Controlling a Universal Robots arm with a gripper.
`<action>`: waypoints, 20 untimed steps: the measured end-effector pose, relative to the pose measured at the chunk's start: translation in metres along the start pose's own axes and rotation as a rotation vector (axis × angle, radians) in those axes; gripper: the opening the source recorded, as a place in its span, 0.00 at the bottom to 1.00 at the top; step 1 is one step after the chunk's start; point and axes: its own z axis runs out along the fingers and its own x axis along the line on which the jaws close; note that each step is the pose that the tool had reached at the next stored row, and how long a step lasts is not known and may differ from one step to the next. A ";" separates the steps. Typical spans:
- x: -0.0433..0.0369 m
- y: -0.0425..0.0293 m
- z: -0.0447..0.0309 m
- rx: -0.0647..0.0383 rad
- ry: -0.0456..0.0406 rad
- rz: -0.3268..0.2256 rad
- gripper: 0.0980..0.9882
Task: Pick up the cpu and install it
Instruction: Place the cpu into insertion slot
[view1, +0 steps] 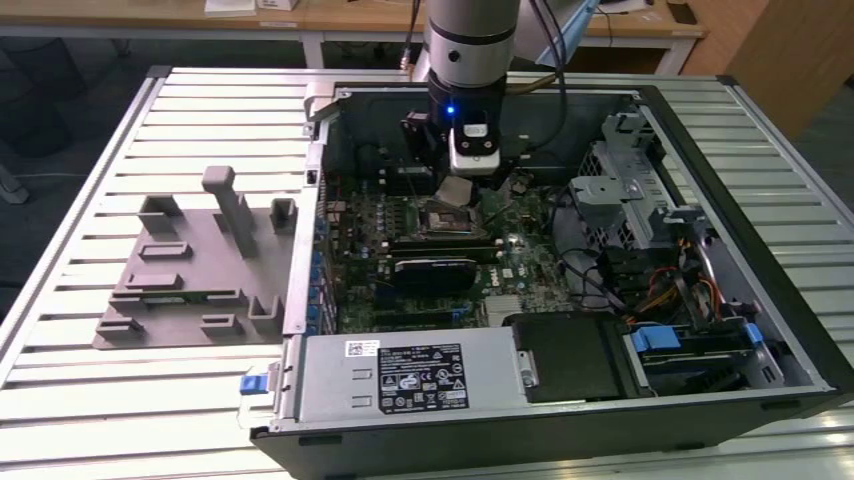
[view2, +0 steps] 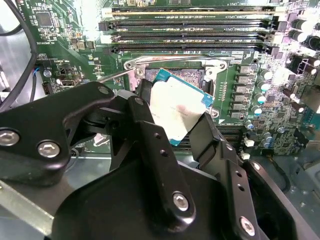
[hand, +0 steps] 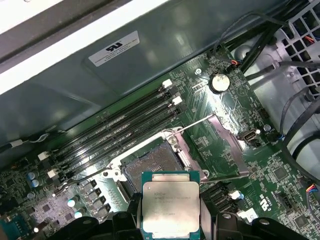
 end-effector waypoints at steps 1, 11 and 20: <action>0.0000 0.0000 0.0000 0.000 -0.0002 0.004 0.50; 0.0000 0.0000 0.0002 0.004 -0.0082 0.182 0.50; 0.0000 -0.0001 0.0005 0.007 -0.0156 0.345 0.50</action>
